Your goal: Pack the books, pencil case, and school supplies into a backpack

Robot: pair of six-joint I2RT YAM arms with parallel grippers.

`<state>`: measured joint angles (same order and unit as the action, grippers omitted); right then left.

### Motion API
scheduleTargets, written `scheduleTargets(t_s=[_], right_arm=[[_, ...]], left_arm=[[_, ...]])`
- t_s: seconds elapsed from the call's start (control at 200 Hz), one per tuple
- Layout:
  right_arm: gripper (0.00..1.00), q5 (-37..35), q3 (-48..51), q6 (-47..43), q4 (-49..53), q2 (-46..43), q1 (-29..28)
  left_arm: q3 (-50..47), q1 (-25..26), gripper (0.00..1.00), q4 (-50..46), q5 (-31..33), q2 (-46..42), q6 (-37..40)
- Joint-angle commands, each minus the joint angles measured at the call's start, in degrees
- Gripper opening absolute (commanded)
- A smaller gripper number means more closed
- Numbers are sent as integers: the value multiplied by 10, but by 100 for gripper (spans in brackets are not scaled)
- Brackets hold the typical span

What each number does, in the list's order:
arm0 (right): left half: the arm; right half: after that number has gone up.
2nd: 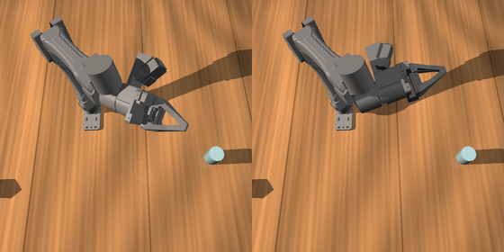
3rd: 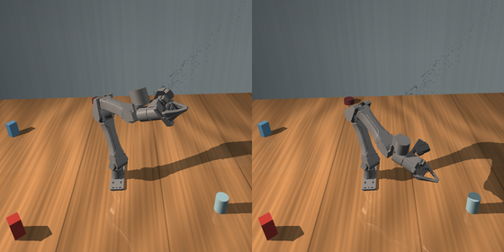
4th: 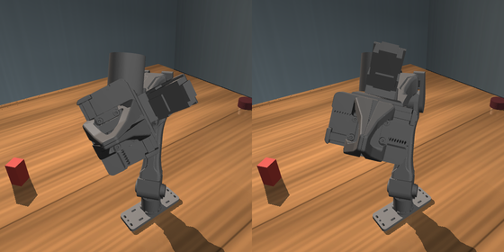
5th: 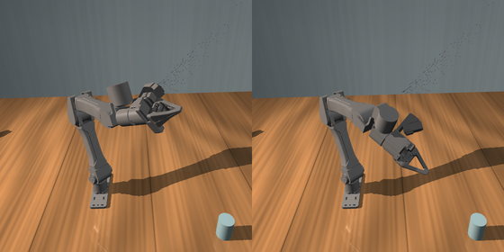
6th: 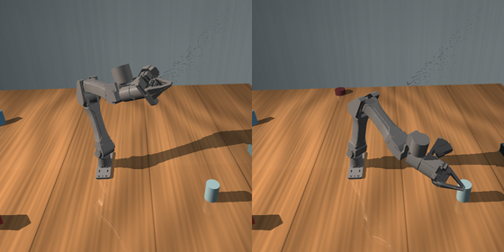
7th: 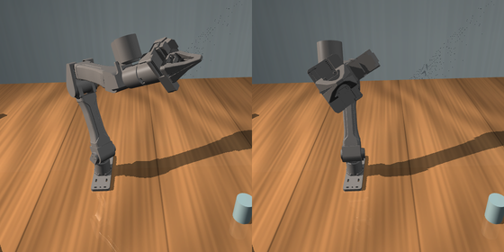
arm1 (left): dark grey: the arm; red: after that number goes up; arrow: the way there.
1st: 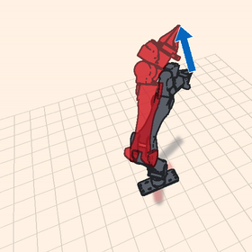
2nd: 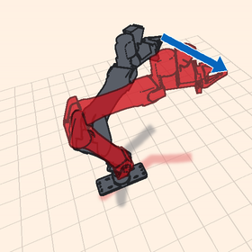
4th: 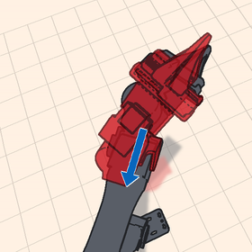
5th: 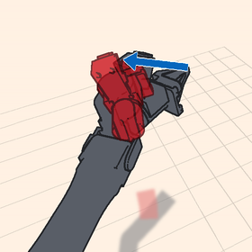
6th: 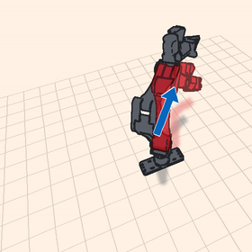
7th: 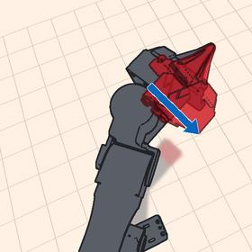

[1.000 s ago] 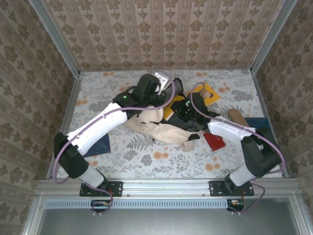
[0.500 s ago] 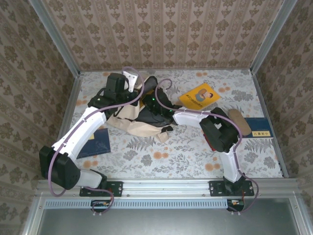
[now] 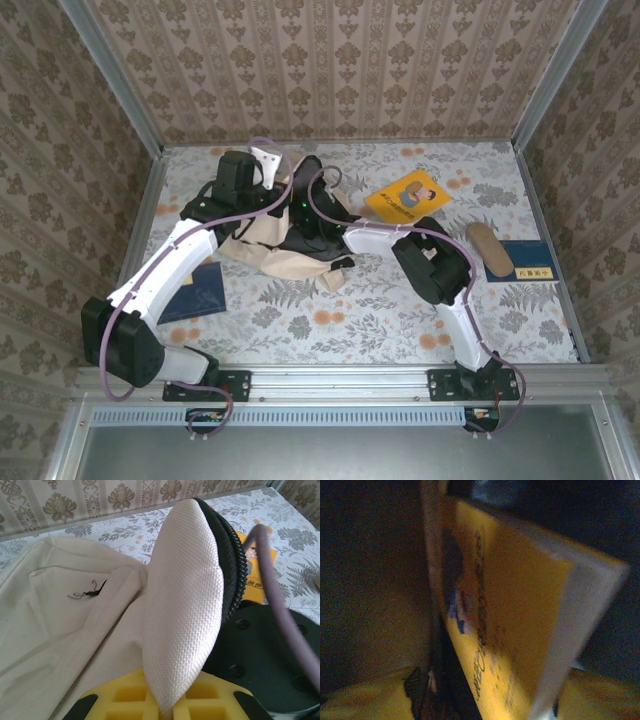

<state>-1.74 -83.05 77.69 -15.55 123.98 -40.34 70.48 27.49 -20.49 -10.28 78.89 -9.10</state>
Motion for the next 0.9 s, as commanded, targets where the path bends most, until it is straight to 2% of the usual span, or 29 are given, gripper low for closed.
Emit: scheduleTargets(t_s=[0.0,0.235,0.38,0.52,0.66,0.73,0.845,0.895], right_arm=[[74,8,54,-40,31,-114,7],[78,27,166,-67,87,-255,8],[81,-12,220,-123,199,-348,21],[86,-39,230,-206,307,-405,72],[87,11,192,-276,364,-371,159],[87,37,167,-302,366,-333,196],[86,72,93,-338,376,-244,231],[86,80,53,-349,390,-198,237]], left_arm=[[15,-6,10,-4,14,-17,-22],[-9,-7,11,-13,26,-23,-41],[-29,-7,11,-27,39,-33,-53],[-59,-7,12,-69,70,-56,-75],[-93,-7,14,-122,111,-83,-107],[-107,-7,24,-145,120,-97,-126],[-125,-7,58,-157,86,-116,-146],[-126,-7,67,-158,65,-121,-154]])
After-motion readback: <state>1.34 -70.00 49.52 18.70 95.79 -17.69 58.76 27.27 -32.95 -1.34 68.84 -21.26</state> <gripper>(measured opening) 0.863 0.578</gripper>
